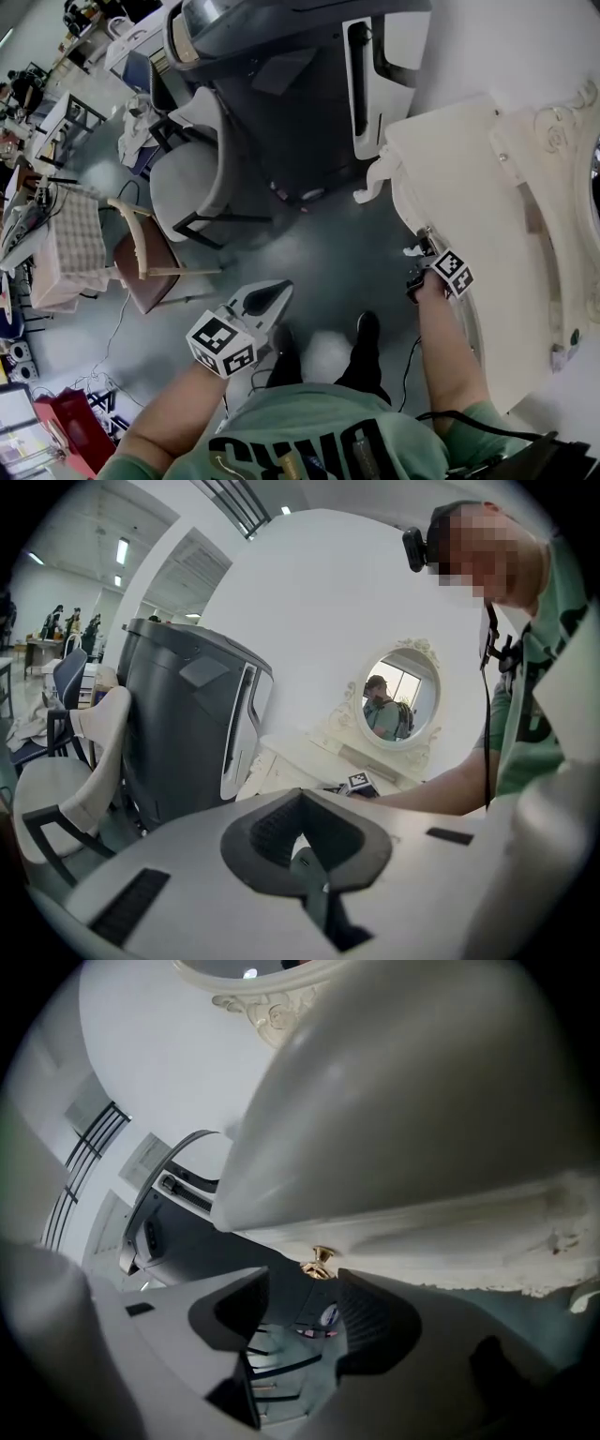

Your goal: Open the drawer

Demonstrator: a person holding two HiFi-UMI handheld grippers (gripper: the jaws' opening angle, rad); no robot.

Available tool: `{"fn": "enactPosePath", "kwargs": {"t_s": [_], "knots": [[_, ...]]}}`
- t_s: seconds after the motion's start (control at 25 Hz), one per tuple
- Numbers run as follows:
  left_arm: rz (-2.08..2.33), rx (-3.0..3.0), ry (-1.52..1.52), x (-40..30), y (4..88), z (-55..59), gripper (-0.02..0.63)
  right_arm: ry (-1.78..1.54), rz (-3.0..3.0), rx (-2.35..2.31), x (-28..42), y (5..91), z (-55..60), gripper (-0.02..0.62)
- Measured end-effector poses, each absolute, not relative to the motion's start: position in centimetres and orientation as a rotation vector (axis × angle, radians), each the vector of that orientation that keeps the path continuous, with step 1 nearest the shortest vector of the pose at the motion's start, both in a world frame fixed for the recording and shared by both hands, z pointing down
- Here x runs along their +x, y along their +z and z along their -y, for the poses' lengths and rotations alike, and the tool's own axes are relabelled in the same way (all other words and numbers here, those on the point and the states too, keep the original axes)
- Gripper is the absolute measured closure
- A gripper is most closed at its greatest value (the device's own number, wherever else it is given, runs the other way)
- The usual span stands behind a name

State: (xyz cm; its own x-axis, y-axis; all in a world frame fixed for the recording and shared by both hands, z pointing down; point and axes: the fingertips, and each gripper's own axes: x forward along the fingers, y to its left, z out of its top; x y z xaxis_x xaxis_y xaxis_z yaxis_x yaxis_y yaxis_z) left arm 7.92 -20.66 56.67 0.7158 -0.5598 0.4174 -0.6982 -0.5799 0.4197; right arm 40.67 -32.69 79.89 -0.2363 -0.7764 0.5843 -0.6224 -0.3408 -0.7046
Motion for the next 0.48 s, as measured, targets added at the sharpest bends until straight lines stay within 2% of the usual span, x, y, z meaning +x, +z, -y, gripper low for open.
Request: {"fn": "enactPosePath", "kwargs": {"t_s": [0.48], "knots": [[0.973,2.309,0.301,6.7,58.1,21.2,0.606,-1.531,-1.531,-2.048,42.1,81.0,34.1,0.367]]}}
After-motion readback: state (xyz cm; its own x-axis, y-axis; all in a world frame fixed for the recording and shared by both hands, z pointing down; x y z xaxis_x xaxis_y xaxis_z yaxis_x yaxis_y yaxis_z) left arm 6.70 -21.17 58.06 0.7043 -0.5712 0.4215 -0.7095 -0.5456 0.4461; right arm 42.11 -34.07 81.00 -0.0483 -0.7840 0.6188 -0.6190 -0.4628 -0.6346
